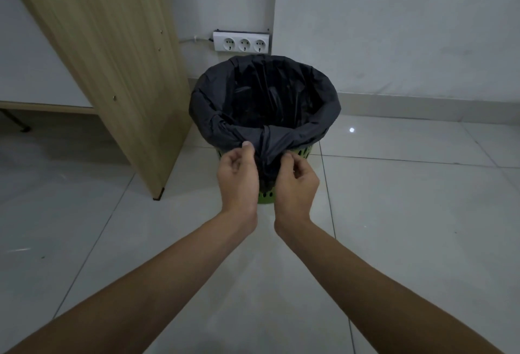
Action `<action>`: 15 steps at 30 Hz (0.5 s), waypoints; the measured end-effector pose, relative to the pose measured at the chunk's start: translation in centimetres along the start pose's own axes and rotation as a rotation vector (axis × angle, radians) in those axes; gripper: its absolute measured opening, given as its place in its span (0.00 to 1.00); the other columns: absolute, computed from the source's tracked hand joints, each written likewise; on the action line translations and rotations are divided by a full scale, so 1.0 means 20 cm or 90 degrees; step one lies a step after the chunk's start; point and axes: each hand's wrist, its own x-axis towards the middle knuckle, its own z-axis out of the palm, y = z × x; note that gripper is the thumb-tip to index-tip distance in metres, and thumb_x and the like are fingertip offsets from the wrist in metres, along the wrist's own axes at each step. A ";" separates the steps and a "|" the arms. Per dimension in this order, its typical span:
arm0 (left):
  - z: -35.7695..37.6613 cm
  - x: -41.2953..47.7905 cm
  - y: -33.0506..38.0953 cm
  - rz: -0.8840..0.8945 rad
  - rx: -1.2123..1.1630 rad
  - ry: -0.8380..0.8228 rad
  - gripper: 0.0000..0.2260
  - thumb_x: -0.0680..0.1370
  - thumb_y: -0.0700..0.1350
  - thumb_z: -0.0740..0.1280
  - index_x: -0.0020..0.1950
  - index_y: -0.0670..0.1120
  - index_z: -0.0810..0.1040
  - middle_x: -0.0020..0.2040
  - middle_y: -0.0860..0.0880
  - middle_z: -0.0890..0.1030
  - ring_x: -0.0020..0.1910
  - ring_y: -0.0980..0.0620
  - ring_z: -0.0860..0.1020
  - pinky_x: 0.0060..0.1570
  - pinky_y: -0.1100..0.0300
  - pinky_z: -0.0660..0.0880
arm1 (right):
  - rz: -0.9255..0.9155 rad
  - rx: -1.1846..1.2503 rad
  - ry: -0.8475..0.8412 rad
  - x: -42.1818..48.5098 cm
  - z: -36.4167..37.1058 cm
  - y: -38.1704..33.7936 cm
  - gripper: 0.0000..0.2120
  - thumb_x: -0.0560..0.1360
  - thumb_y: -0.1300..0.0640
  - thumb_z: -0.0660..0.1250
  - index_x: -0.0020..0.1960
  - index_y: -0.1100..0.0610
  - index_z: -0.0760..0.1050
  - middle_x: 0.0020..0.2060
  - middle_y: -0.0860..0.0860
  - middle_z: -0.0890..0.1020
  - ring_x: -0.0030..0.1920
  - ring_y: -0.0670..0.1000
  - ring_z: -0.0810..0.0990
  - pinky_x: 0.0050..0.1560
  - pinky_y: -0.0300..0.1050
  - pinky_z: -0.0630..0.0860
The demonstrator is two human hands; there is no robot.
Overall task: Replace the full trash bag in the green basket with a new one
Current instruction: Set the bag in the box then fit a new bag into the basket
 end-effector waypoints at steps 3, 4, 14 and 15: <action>0.01 -0.01 0.00 0.012 0.024 -0.040 0.09 0.81 0.46 0.66 0.59 0.44 0.77 0.52 0.49 0.82 0.50 0.54 0.82 0.46 0.64 0.79 | -0.027 0.014 -0.055 -0.04 0.03 -0.01 0.10 0.79 0.53 0.69 0.52 0.60 0.82 0.44 0.52 0.86 0.47 0.47 0.85 0.50 0.43 0.82; 0.01 -0.01 0.00 0.003 0.020 -0.045 0.09 0.81 0.43 0.66 0.60 0.44 0.77 0.54 0.48 0.83 0.52 0.54 0.82 0.46 0.65 0.79 | -0.037 0.010 -0.067 -0.04 0.04 -0.01 0.09 0.79 0.54 0.69 0.52 0.59 0.82 0.45 0.53 0.86 0.48 0.49 0.85 0.52 0.46 0.83; 0.01 0.01 0.01 -0.088 -0.062 -0.074 0.12 0.76 0.46 0.73 0.56 0.42 0.79 0.48 0.47 0.85 0.52 0.48 0.83 0.54 0.52 0.80 | -0.054 -0.019 -0.026 -0.01 0.03 0.04 0.03 0.76 0.62 0.73 0.47 0.57 0.80 0.42 0.55 0.85 0.46 0.55 0.85 0.51 0.59 0.82; 0.01 0.01 0.02 -0.095 -0.059 -0.091 0.12 0.75 0.46 0.73 0.56 0.42 0.80 0.48 0.47 0.85 0.51 0.49 0.84 0.54 0.53 0.80 | -0.056 -0.027 -0.035 -0.01 0.03 0.05 0.02 0.76 0.62 0.72 0.48 0.57 0.81 0.43 0.54 0.85 0.46 0.54 0.85 0.52 0.57 0.82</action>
